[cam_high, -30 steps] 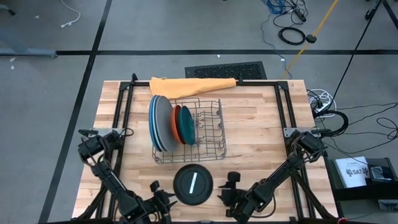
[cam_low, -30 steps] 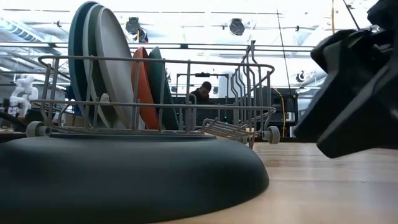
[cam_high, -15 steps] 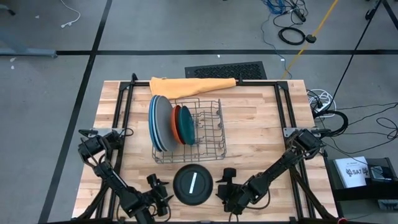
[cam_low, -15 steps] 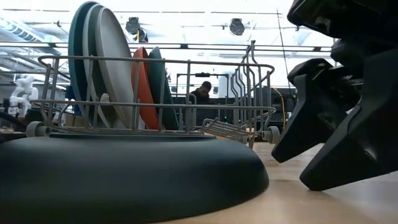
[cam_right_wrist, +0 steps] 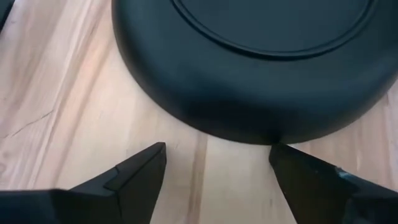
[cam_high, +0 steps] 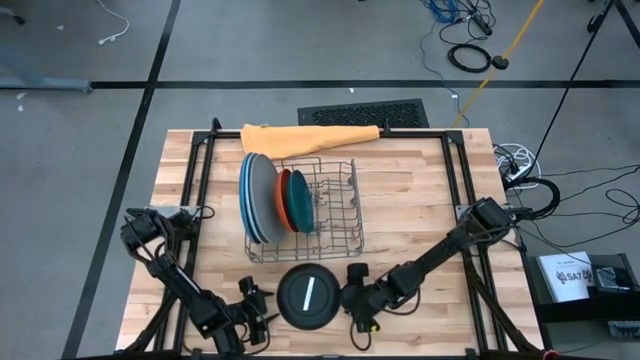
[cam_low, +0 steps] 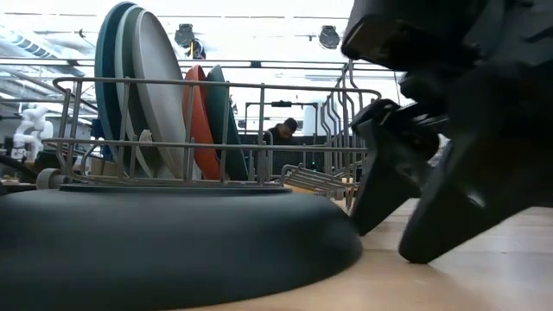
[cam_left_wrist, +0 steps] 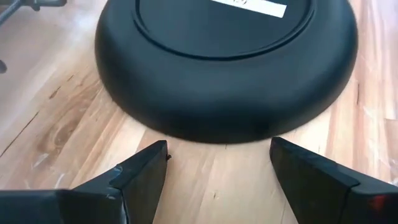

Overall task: Sort dishes
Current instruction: Put the black plate in the dish rack

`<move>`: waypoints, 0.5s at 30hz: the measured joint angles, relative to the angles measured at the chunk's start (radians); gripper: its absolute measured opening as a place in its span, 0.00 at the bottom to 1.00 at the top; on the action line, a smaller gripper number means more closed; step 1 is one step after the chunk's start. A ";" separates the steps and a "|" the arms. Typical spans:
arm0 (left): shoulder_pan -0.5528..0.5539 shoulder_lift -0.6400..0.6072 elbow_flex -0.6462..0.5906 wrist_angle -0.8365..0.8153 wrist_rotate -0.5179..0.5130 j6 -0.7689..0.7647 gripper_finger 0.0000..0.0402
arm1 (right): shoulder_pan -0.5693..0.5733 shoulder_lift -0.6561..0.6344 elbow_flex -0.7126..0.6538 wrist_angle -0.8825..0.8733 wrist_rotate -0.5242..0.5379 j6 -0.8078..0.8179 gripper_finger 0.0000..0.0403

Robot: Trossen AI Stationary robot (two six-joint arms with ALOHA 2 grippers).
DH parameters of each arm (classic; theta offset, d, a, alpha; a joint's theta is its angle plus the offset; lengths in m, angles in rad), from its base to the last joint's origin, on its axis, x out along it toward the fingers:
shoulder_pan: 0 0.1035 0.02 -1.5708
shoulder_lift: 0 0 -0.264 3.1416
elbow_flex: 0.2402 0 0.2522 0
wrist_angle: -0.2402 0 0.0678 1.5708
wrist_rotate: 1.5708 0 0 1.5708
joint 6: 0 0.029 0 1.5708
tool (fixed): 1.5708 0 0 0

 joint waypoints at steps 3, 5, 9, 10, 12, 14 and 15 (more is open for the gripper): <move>0.007 -0.020 -0.039 0.051 0.017 0.012 0.72 | -0.027 -0.001 0.000 0.004 -0.037 -0.012 0.74; 0.012 -0.030 -0.069 0.099 0.024 0.036 0.72 | -0.039 -0.001 0.000 -0.001 -0.045 -0.021 0.76; 0.032 -0.039 -0.092 0.149 0.050 0.093 0.72 | -0.053 -0.011 0.000 -0.010 -0.047 -0.035 0.77; 0.040 -0.040 -0.092 0.155 0.058 0.110 0.72 | -0.059 -0.016 0.003 -0.013 -0.047 -0.041 0.77; 0.055 -0.043 -0.093 0.173 0.071 0.142 0.72 | -0.074 -0.018 0.007 -0.015 -0.048 -0.052 0.77; 0.074 -0.043 -0.094 0.196 0.084 0.179 0.72 | -0.087 -0.018 0.010 -0.014 -0.050 -0.054 0.77; 0.081 -0.043 -0.094 0.208 0.087 0.195 0.72 | -0.093 -0.018 0.011 -0.011 -0.058 -0.056 0.77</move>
